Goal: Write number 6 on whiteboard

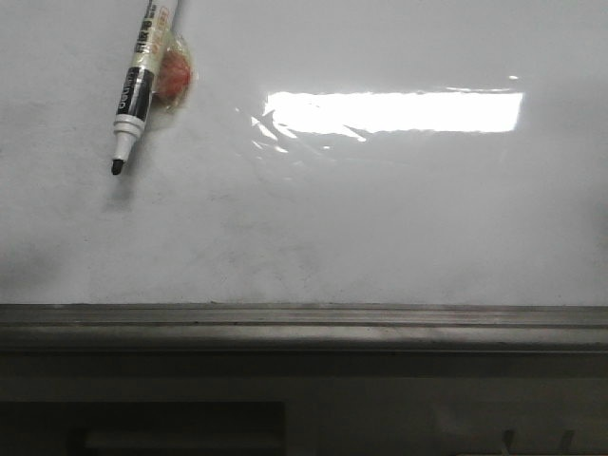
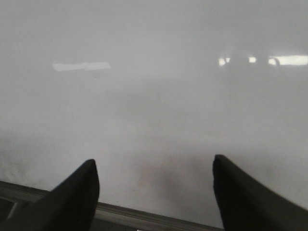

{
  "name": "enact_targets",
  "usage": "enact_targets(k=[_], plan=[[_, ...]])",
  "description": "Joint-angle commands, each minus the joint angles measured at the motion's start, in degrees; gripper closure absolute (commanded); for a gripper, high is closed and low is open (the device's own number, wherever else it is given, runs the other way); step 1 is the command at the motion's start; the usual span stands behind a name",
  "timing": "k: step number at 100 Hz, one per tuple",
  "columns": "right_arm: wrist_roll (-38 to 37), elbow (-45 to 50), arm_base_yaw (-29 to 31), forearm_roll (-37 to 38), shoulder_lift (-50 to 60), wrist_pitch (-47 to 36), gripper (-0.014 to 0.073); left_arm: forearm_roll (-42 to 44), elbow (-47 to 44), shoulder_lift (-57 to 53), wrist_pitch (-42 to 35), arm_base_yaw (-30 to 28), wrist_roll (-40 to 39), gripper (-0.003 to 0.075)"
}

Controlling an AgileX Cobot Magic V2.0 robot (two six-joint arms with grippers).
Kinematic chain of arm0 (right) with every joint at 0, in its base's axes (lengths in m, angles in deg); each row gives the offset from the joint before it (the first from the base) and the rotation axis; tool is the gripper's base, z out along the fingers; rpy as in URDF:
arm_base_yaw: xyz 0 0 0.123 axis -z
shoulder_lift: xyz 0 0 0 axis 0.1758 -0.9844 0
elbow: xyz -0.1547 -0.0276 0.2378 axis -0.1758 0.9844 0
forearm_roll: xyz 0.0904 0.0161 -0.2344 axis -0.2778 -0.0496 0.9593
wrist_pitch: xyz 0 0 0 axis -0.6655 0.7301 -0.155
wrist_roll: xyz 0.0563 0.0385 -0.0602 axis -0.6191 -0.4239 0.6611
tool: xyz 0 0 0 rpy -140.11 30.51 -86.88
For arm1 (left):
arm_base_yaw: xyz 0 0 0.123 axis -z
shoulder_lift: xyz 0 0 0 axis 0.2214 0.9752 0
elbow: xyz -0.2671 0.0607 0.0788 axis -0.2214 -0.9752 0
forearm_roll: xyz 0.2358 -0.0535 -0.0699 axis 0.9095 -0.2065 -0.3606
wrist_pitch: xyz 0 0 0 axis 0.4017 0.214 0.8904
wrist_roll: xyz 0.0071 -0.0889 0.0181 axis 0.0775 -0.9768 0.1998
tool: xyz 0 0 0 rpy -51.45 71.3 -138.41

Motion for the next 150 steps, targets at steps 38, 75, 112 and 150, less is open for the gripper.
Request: enact_targets(k=[38,75,112,150], plan=[[0.8,-2.1,0.4,-1.6,-0.7,-3.2,0.0137,-10.8,5.9,16.8,-17.8,13.0,11.9,0.0209],[1.4,-2.1,0.4,-1.6,-0.7,-3.2,0.0137,-10.8,8.8,24.6,-20.3,14.9,13.2,0.0348],[1.5,-2.1,0.4,-1.6,-0.7,-3.0,0.0137,-8.2,9.2,23.9,-18.6,14.9,13.2,0.0741],[34.1,-4.2,0.4,-36.8,-11.1,12.5,0.0137,10.3,13.4,17.9,-4.8,21.7,14.6,0.0741]])
